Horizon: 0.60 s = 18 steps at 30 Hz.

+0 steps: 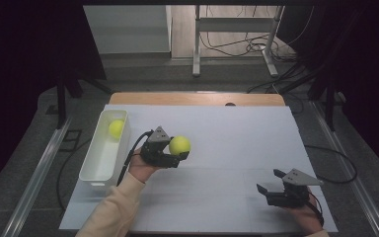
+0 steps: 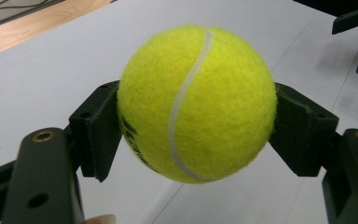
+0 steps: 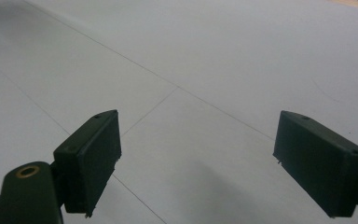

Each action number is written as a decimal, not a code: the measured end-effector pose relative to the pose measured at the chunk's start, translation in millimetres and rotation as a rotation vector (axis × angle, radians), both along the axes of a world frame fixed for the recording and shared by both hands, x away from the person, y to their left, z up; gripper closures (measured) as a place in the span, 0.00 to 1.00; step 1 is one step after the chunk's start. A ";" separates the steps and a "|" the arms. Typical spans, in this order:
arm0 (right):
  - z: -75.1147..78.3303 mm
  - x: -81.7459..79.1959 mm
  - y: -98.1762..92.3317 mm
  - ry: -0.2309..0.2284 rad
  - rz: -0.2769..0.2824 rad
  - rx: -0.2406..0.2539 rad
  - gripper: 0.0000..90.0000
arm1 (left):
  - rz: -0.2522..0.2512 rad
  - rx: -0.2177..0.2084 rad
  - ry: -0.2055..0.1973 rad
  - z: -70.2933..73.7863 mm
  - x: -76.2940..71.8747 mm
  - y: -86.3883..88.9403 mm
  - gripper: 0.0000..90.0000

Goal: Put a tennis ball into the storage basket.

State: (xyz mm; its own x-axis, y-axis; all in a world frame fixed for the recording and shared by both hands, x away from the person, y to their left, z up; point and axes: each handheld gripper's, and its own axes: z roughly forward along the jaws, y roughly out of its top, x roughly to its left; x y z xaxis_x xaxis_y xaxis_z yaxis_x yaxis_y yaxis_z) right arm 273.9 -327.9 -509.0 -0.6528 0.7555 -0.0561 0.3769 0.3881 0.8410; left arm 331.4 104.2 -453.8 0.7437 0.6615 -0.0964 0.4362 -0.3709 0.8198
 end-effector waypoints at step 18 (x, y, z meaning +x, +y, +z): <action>0.4 0.0 -0.2 -0.004 -0.001 0.001 0.17 | 0.024 -0.009 -0.004 4.7 1.1 8.8 0.29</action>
State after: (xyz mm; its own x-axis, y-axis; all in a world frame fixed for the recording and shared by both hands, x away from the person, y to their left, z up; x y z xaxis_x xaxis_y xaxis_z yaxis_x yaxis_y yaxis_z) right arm 273.9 -328.0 -508.7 -0.6521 0.7559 -0.0578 0.3736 0.3867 0.8431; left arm 332.5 112.9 -449.0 0.7281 0.6783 -0.0993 0.4416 -0.3533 0.8247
